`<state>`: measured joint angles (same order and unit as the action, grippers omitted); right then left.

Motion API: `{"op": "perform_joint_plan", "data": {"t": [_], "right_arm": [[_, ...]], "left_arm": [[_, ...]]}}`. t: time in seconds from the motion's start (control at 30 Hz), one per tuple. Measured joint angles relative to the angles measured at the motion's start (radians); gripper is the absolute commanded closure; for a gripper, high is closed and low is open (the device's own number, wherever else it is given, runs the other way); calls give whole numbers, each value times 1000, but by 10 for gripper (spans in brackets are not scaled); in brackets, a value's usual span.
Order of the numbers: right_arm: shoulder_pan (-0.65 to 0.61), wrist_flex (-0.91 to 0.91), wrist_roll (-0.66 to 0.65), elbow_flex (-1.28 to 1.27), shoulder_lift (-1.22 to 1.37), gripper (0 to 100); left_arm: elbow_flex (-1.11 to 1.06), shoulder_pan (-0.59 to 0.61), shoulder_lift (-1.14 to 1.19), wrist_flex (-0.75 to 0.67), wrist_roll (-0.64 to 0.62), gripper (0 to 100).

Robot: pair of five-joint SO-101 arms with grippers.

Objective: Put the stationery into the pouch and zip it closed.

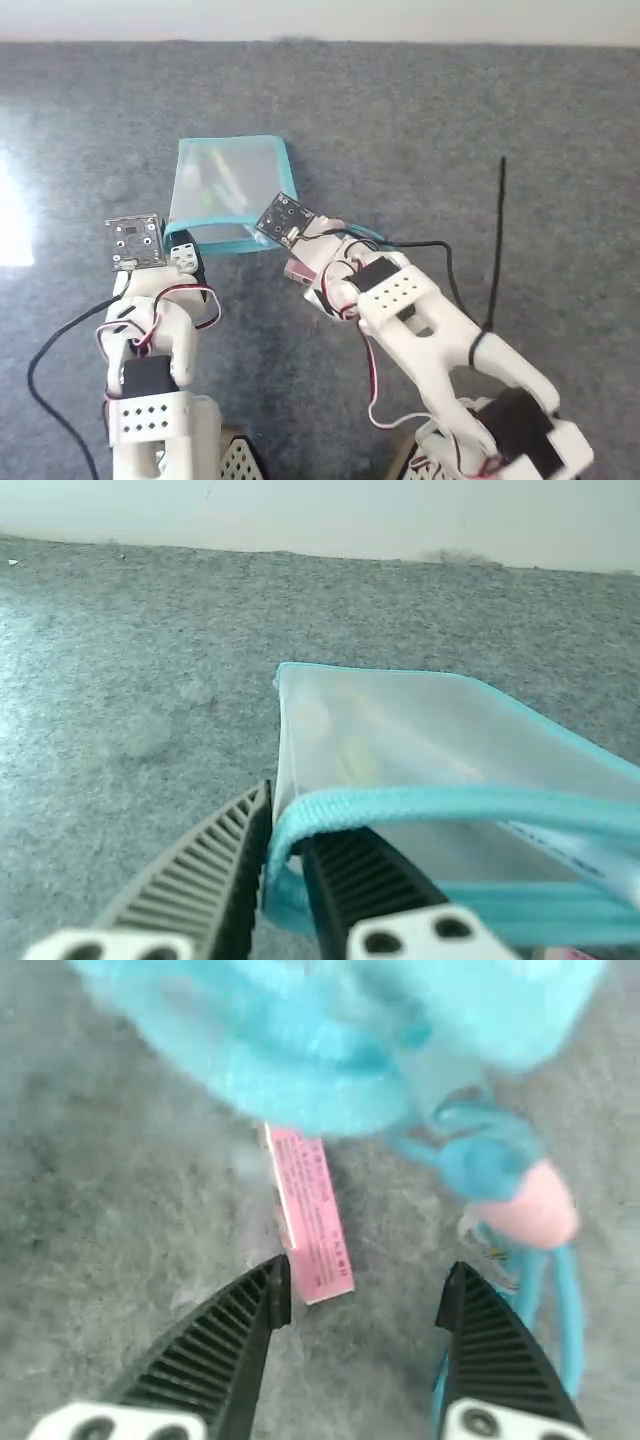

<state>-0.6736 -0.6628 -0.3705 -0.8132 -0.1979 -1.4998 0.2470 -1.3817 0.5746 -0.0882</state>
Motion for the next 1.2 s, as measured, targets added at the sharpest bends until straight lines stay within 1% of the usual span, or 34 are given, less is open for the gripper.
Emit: {"op": "perform_joint_plan", "data": {"t": [0.23, 0.37, 0.57, 0.77, 0.93, 1.1, 1.2], "right_arm": [[66, 12, -3, 43, 117, 750], [69, 46, -3, 48, 143, 753], [11, 55, -3, 49, 143, 753], [-26, 61, -92, 49, 143, 759], [-26, 61, -106, 49, 143, 879], [-21, 60, -107, 43, 143, 959], [-21, -21, -106, 63, 143, 991]], "left_arm": [[0, 0, 0, 0, 0, 988], [0, 0, 0, 0, 0, 988], [0, 0, 0, 0, 0, 988], [0, 0, 0, 0, 0, 988], [0, 0, 0, 0, 0, 988], [0, 0, 0, 0, 0, 988], [0, 0, 0, 0, 0, 988]]}}
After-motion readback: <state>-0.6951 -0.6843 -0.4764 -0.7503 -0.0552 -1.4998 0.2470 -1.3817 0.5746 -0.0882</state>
